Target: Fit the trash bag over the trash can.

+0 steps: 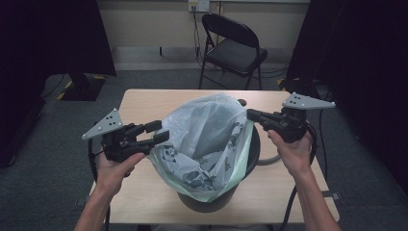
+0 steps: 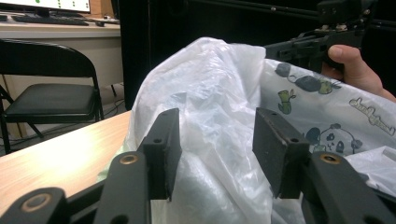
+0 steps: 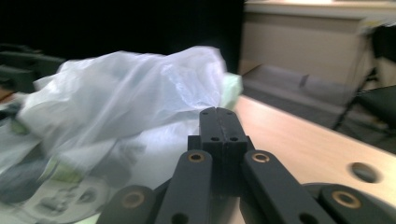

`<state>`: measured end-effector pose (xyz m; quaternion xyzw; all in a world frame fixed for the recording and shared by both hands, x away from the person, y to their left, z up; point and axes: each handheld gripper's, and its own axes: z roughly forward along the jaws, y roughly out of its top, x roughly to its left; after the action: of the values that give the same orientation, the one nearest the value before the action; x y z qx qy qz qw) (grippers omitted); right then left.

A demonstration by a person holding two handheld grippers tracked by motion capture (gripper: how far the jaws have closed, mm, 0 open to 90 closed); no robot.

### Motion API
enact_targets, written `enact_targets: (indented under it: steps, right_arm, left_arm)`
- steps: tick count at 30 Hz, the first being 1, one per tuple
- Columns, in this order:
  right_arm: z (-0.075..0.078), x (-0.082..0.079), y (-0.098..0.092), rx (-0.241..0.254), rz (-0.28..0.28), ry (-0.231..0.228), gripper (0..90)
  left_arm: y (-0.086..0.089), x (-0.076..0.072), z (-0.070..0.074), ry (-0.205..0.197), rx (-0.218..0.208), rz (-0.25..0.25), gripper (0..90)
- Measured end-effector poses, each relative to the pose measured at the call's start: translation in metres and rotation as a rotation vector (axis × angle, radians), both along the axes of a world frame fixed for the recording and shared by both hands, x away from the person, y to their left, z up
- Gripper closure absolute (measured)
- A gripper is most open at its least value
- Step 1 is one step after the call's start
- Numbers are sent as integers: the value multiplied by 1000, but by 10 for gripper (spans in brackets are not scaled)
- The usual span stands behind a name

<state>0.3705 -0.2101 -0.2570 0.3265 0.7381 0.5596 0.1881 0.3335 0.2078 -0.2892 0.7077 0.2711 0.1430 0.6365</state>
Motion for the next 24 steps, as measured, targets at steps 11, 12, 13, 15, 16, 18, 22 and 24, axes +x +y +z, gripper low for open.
enact_targets:
  steps: [11,12,13,15,16,18,22,24]
  right_arm:
    - [-19,5,-15,-4,-65,52,900]
    - [-19,5,-15,-22,-77,56,900]
    - [-20,6,-14,-29,-76,67,900]
    - [-24,8,-14,-47,-84,79,900]
    - [-27,9,-14,-49,-78,90,900]
    - [-34,11,-15,-41,-67,105,900]
    - [-45,14,-15,-35,-57,131,900]
    - [-50,15,-12,-61,-56,141,900]
  left_arm:
    - [-1,2,-3,13,6,18,450]
    - [-2,3,-3,17,8,18,439]
    - [-2,3,-4,19,6,16,428]
    - [-4,2,-5,21,8,6,425]
    - [-5,2,-5,21,10,3,423]
    - [-6,2,-6,20,17,2,416]
    - [-6,4,-5,21,0,1,409]
    - [-7,4,-5,22,-6,3,401]
